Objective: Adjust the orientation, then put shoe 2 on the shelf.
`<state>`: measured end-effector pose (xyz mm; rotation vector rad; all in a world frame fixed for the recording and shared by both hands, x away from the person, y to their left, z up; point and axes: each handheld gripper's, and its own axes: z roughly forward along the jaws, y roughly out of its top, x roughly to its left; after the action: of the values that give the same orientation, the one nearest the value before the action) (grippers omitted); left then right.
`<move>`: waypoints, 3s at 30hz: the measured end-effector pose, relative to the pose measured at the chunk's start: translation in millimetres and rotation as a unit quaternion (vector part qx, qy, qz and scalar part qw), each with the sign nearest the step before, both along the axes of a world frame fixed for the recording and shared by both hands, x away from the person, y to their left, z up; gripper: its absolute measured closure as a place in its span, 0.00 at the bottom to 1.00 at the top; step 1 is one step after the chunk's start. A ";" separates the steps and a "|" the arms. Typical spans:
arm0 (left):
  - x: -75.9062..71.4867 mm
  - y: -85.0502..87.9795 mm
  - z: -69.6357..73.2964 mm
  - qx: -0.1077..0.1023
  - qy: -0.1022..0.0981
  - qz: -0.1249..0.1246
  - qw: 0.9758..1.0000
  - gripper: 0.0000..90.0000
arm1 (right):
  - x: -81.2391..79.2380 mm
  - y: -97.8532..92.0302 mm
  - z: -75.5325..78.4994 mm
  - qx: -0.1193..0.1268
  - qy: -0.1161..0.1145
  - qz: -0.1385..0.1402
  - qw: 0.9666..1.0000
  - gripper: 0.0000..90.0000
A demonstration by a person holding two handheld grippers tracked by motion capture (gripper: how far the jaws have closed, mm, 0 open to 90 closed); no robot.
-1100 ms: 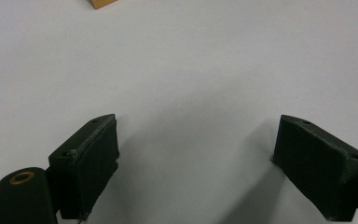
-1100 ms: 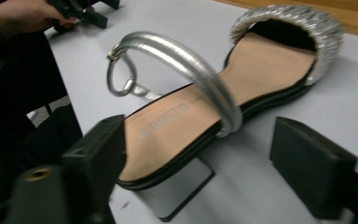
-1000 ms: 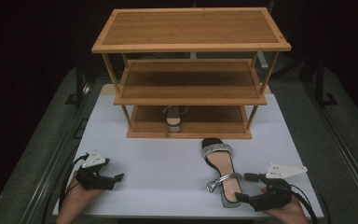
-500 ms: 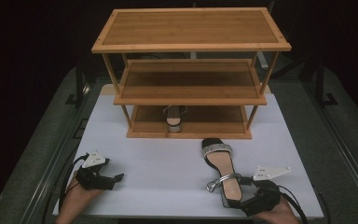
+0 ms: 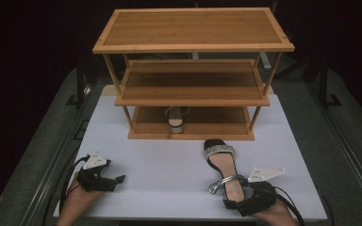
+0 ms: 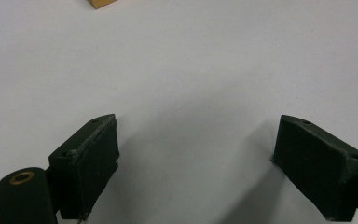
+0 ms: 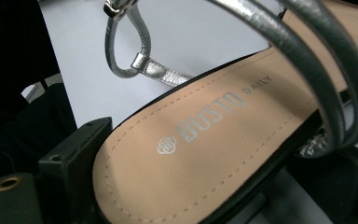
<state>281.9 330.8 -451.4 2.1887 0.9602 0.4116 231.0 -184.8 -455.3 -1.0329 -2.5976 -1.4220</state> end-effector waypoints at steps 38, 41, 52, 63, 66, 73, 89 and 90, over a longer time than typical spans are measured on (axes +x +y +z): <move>-0.4 0.0 -0.3 0.000 -0.002 0.000 1.000 0.14 | 14.8 -22.6 23.8 0.068 -0.040 -0.043 0.996 0.25; -0.7 -0.1 -0.2 0.002 -0.003 0.000 1.000 0.14 | 23.4 -20.4 25.8 0.073 -0.046 -0.050 0.995 0.25; -0.6 -0.1 -0.3 0.001 -0.003 0.000 1.000 0.14 | 52.4 -5.3 31.3 0.075 -0.062 -0.053 0.994 0.25; -0.5 -0.1 -0.1 0.001 -0.002 0.000 1.000 0.14 | 93.3 9.7 35.3 0.076 -0.079 -0.076 0.991 0.25; -0.5 -0.2 -0.3 0.000 -0.003 0.001 1.000 0.14 | 102.3 11.9 34.9 0.074 -0.085 -0.087 0.990 0.25; -0.5 -0.2 -0.1 0.001 -0.003 0.000 1.000 0.14 | 121.5 18.0 33.5 0.070 -0.091 -0.103 0.988 0.25; -0.4 -0.2 -0.1 0.000 -0.002 0.001 1.000 0.14 | 185.5 49.8 9.9 0.075 -0.080 -0.141 0.984 0.25; -0.4 -0.2 -0.1 0.000 -0.002 0.001 1.000 0.14 | 188.8 50.4 8.7 0.071 -0.089 -0.139 0.984 0.25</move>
<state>281.6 330.6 -451.5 2.1875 0.9599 0.4162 419.7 -134.4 -446.6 -1.3502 -2.4927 -1.8091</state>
